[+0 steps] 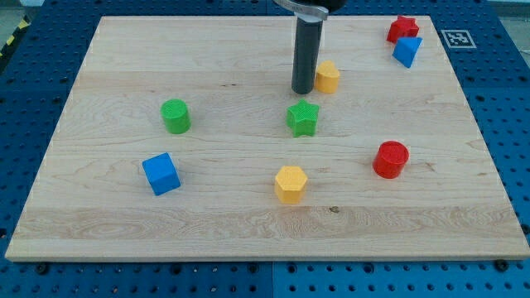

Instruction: Slide the yellow heart to the blue triangle

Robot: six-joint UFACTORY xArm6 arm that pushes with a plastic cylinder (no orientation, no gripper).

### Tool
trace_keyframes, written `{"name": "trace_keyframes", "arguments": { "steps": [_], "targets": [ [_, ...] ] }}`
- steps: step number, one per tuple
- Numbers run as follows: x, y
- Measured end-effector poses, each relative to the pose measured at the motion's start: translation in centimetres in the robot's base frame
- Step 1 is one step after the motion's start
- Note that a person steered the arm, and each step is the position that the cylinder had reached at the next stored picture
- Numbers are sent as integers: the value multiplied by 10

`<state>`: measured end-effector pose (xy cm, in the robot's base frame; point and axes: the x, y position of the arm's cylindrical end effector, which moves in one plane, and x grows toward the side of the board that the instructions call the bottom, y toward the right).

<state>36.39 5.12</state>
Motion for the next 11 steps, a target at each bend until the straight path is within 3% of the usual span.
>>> {"name": "trace_keyframes", "arguments": {
  "steps": [3,6,10,11],
  "targets": [
    [-1,62],
    [-29,59],
    [-32,127],
    [-46,120]
  ]
}}
